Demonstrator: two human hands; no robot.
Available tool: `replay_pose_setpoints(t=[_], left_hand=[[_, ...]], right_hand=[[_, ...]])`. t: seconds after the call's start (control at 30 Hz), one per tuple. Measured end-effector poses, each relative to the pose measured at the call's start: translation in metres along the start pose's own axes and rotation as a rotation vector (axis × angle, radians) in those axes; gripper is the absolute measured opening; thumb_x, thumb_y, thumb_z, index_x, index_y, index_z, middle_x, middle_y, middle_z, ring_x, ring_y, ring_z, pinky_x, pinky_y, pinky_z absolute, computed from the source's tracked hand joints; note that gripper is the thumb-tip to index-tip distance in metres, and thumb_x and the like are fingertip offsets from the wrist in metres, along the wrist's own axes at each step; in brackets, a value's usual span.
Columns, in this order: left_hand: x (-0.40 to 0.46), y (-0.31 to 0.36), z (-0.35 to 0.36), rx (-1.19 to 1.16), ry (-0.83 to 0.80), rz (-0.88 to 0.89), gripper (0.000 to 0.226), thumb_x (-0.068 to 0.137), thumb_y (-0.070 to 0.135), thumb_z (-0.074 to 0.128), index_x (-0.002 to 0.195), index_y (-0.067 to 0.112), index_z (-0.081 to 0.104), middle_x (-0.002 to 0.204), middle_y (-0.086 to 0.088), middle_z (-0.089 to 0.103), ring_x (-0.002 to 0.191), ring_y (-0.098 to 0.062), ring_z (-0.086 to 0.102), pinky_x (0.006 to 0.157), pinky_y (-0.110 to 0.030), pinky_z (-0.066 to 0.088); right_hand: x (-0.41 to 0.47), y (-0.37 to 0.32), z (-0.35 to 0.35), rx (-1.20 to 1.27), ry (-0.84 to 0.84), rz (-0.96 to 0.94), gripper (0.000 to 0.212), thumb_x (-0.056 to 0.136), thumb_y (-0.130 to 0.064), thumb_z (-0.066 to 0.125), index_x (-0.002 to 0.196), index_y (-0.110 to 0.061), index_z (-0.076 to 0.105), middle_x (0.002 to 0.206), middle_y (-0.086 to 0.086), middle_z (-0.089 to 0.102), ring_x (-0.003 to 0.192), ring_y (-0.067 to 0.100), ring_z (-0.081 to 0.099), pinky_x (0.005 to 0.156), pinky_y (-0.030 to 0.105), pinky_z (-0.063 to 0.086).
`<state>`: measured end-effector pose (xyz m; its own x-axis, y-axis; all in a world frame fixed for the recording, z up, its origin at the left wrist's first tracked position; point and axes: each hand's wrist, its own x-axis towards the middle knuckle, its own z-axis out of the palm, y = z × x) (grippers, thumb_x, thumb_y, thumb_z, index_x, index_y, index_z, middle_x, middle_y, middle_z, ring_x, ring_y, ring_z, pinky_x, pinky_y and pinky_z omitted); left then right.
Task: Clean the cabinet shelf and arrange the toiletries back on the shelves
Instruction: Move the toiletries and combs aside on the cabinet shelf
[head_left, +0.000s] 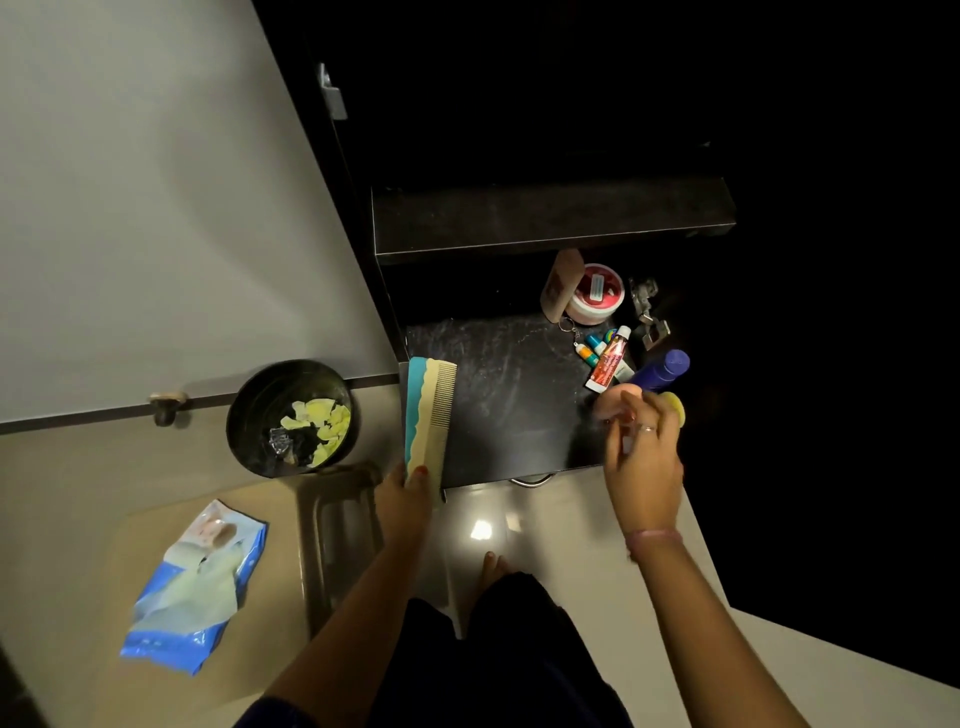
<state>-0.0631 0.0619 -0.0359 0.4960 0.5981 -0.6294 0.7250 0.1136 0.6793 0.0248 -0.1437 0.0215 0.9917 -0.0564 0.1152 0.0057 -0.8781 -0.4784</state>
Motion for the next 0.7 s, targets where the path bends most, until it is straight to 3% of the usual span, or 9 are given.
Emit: replay_pose_setpoints(t=[0.1, 0.2, 0.33, 0.43, 0.53, 0.7], left_hand=[[-0.001, 0.002, 0.001, 0.060, 0.081, -0.019, 0.048, 0.093, 0.028, 0.049, 0.139, 0.014, 0.041, 0.137, -0.015, 0.037, 0.116, -0.029, 0.051, 0.097, -0.042, 0.050], [-0.003, 0.006, 0.004, 0.049, 0.128, -0.117, 0.055, 0.092, 0.029, 0.053, 0.142, 0.016, 0.034, 0.142, -0.014, 0.022, 0.120, -0.031, 0.046, 0.098, -0.040, 0.049], [-0.002, 0.015, 0.005, 0.058, 0.201, -0.280, 0.058, 0.090, 0.030, 0.056, 0.139, 0.008, 0.033, 0.141, -0.019, 0.026, 0.121, -0.035, 0.045, 0.095, -0.039, 0.047], [-0.001, 0.020, 0.007, 0.024, 0.187, -0.337, 0.059, 0.092, 0.030, 0.054, 0.141, 0.007, 0.030, 0.141, -0.019, 0.029, 0.123, -0.034, 0.045, 0.096, -0.039, 0.046], [-0.001, 0.021, 0.009, -0.001, 0.154, -0.333, 0.061, 0.093, 0.032, 0.051, 0.142, 0.005, 0.027, 0.142, -0.019, 0.035, 0.123, -0.033, 0.048, 0.093, -0.037, 0.046], [-0.002, 0.017, 0.014, -0.224, 0.096, -0.340, 0.055, 0.094, 0.026, 0.051, 0.140, 0.005, 0.027, 0.133, -0.015, 0.047, 0.118, -0.030, 0.053, 0.079, -0.030, 0.047]], right_hand=[[0.020, -0.003, -0.003, -0.161, -0.098, -0.010, 0.046, 0.091, -0.006, 0.054, 0.135, -0.011, 0.043, 0.145, 0.014, 0.032, 0.103, 0.041, 0.058, 0.075, 0.048, 0.055], [0.041, -0.004, 0.000, -0.331, -0.265, 0.032, 0.054, 0.088, 0.003, 0.053, 0.139, -0.010, 0.040, 0.148, 0.015, 0.029, 0.112, 0.038, 0.053, 0.082, 0.044, 0.053], [0.062, 0.001, 0.006, -0.447, -0.397, -0.035, 0.029, 0.082, -0.002, 0.056, 0.110, -0.009, 0.063, 0.115, 0.014, 0.052, 0.088, 0.034, 0.061, 0.070, 0.035, 0.051], [0.072, 0.001, 0.008, -0.450, -0.473, -0.040, 0.021, 0.073, -0.008, 0.062, 0.094, -0.007, 0.067, 0.099, 0.012, 0.058, 0.074, 0.035, 0.064, 0.069, 0.040, 0.055], [0.075, -0.006, 0.002, -0.431, -0.480, -0.055, 0.021, 0.073, -0.012, 0.063, 0.093, -0.006, 0.065, 0.096, 0.013, 0.061, 0.075, 0.035, 0.065, 0.067, 0.040, 0.055], [0.060, -0.035, -0.008, -0.574, -0.457, -0.322, 0.016, 0.089, -0.010, 0.051, 0.104, -0.010, 0.058, 0.109, 0.012, 0.055, 0.086, 0.036, 0.064, 0.054, 0.034, 0.042]])
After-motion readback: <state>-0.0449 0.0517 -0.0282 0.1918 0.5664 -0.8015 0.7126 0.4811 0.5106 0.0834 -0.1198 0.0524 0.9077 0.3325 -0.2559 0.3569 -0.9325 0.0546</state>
